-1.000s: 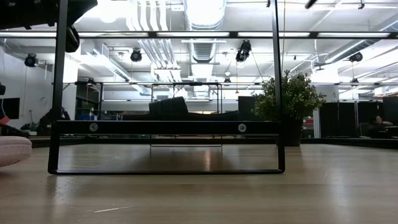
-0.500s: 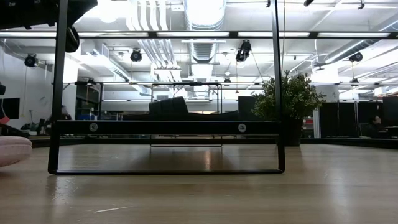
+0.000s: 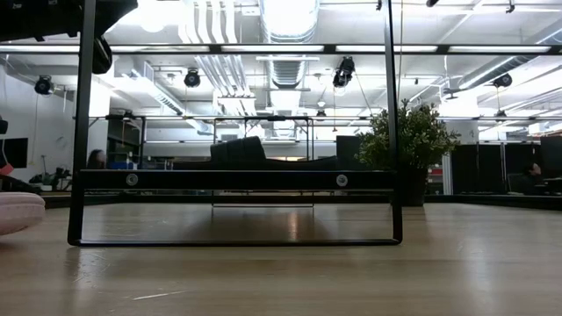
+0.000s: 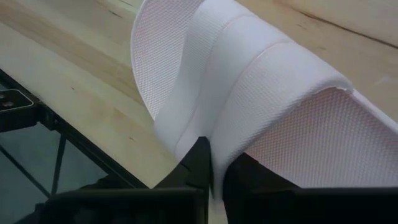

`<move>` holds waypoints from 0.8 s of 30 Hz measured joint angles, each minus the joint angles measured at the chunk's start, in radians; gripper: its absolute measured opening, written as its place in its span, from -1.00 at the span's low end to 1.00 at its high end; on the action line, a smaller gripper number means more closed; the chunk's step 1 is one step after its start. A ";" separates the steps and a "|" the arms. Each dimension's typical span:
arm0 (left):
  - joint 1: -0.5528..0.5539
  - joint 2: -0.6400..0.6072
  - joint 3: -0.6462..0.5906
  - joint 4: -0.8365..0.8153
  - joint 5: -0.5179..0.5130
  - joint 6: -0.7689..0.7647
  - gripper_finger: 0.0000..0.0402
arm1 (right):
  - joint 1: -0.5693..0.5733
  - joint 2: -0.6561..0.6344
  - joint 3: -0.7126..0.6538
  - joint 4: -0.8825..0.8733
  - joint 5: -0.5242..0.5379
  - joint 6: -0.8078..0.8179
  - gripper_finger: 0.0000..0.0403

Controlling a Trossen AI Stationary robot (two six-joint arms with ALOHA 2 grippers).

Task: Pick and place slides into the shelf
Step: Put the right light pink slide on the shelf

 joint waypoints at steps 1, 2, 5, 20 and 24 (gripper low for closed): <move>0.000 0.000 0.000 0.000 0.000 0.000 -0.98 | 0.000 0.000 0.000 0.000 -0.001 0.000 -0.93; 0.000 0.000 0.000 0.000 0.000 0.000 -0.98 | 0.000 0.000 0.000 0.001 -0.002 0.000 -0.94; 0.000 0.000 0.000 0.000 0.000 0.000 -0.98 | 0.000 0.000 -0.001 0.002 -0.004 0.000 -0.95; 0.000 -0.001 0.000 -0.001 0.001 0.002 -0.98 | 0.002 -0.006 0.060 -0.002 0.044 -0.003 -0.95; 0.000 -0.001 0.000 -0.002 0.001 0.002 -0.98 | 0.002 -0.014 0.080 -0.006 0.092 -0.007 -0.96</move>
